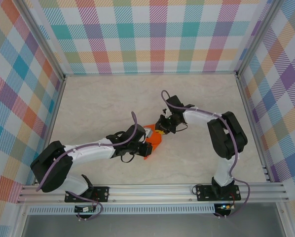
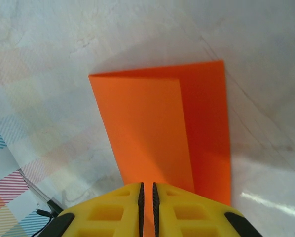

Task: Fold a paper plane with a square sheet of paper (pick it up from the middle)
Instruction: Third fold the triangle at the center of the table.

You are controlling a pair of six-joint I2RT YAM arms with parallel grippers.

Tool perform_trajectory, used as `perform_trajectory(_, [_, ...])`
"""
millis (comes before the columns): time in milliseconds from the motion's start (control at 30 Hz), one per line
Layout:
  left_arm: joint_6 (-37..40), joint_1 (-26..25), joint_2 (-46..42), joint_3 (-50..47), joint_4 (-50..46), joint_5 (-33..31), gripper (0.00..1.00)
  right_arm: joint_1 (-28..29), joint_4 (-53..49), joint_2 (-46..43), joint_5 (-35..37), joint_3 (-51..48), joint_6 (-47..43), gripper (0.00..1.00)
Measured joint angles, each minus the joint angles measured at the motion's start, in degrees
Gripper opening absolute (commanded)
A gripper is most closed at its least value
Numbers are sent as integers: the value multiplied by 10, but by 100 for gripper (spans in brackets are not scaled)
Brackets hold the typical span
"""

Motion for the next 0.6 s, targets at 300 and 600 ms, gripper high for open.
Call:
perform_trajectory(300, [0,5,27,2,-1,16,0,1,-24,69,-1,47,-30,14])
perform_trajectory(600, [0,23,49,18,-10,29,0,3,-37,79,7,53,-56,12])
